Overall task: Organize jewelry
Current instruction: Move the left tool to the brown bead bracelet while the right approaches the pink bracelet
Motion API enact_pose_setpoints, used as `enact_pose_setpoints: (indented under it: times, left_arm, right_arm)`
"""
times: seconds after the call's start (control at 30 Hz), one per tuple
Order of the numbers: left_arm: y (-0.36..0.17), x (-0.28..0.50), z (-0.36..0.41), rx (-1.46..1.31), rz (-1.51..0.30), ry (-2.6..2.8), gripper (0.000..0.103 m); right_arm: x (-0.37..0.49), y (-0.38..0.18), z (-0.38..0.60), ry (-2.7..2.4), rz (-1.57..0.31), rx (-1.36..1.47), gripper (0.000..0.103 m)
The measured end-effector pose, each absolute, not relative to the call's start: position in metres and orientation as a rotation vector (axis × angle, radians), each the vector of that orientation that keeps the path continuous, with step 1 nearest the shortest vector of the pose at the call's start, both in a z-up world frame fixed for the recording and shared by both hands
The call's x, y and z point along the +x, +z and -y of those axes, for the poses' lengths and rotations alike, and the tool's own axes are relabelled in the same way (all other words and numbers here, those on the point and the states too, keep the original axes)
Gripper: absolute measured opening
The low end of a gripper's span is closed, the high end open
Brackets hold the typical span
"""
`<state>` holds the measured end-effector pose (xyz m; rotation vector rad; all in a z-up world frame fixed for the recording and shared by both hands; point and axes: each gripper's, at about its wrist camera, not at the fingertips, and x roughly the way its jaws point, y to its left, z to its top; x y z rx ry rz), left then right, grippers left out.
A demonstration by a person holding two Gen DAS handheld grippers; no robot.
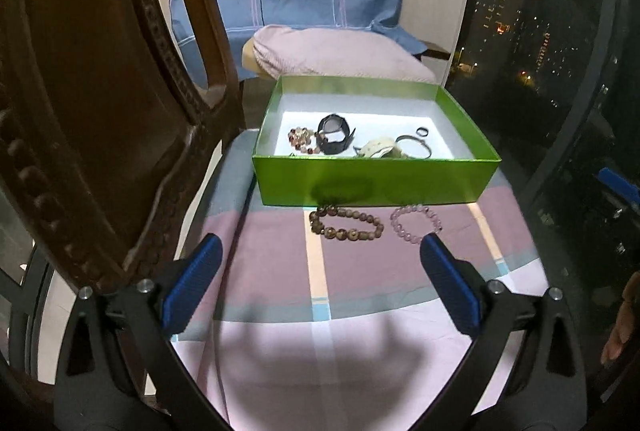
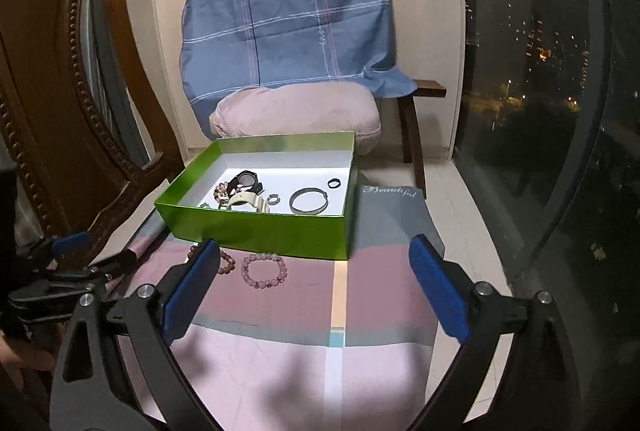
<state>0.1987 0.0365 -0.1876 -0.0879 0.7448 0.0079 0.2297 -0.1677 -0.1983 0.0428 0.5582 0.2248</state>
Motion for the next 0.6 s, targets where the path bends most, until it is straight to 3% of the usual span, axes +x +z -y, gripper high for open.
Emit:
enact_pose_setpoints:
  times: [0.1, 0.2, 0.37, 0.43, 0.6]
  left_arm:
    - [-0.198, 0.209, -0.036, -0.080, -0.764, 0.020, 0.097]
    - [-0.208, 0.225, -0.037, -0.076, -0.789, 0.032, 0.089]
    - [-0.236, 0.264, -0.045, -0.113, -0.881, 0.061, 0.066]
    - [-0.249, 0.279, -0.045, -0.100, -0.916, 0.076, 0.052]
    - [-0.270, 0.302, -0.039, -0.067, -0.978, 0.079, 0.051]
  right_arm:
    - [0.237, -0.197, 0.168, 0.228, -0.570, 0.052, 0.093]
    - [0.237, -0.201, 0.165, 0.231, -0.585, 0.045, 0.093]
    - [0.251, -0.215, 0.157, 0.239, -0.654, 0.026, 0.093]
    - [0.257, -0.223, 0.153, 0.234, -0.682, 0.015, 0.093]
    - [0.272, -0.243, 0.141, 0.244, -0.755, -0.024, 0.081]
